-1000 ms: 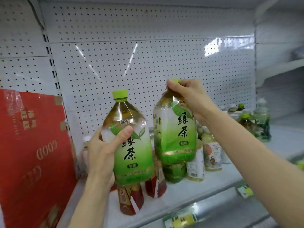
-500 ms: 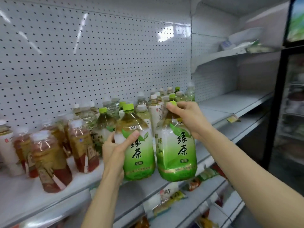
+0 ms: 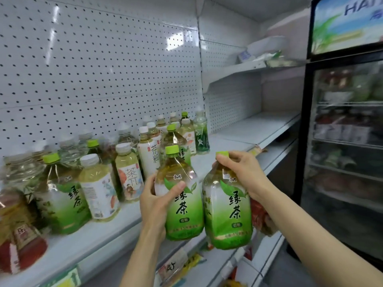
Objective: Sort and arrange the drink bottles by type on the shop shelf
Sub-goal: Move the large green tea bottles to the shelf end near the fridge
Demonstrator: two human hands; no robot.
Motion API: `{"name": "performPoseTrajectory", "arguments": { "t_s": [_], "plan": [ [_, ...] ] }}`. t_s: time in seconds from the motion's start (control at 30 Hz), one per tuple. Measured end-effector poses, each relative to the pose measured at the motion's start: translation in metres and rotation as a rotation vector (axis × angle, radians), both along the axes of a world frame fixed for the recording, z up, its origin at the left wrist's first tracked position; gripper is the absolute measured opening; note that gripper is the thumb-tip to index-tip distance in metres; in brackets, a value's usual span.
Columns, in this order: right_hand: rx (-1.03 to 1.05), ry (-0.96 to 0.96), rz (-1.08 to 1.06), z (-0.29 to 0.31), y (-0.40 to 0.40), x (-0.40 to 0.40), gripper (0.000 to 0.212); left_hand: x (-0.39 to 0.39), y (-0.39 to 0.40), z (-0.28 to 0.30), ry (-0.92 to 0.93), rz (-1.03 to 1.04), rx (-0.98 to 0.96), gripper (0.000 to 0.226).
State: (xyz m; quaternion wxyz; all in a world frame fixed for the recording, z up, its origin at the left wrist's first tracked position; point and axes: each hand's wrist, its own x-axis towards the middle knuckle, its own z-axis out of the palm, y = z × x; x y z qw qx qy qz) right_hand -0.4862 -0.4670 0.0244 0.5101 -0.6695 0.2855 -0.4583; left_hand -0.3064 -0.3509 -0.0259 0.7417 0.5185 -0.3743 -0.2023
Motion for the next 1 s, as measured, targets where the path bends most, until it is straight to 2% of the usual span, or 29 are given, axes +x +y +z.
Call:
{"name": "performPoseTrajectory", "arguments": {
  "t_s": [0.13, 0.53, 0.7, 1.0],
  "plan": [
    [-0.001, 0.012, -0.038, 0.002, -0.04, -0.011, 0.025, -0.006, -0.048, 0.006, 0.017, -0.021, -0.004, 0.069],
    [0.01, -0.032, -0.015, -0.015, -0.17, -0.064, 0.023, -0.054, -0.178, 0.002, 0.008, -0.053, -0.03, 0.072],
    [-0.021, -0.033, 0.062, -0.007, -0.24, -0.093, 0.023, -0.08, -0.236, -0.001, 0.086, 0.029, -0.066, 0.06],
    [-0.026, -0.041, 0.203, 0.01, -0.34, -0.115, 0.026, -0.105, -0.328, 0.02, 0.067, 0.163, -0.037, 0.065]
  ]
}}
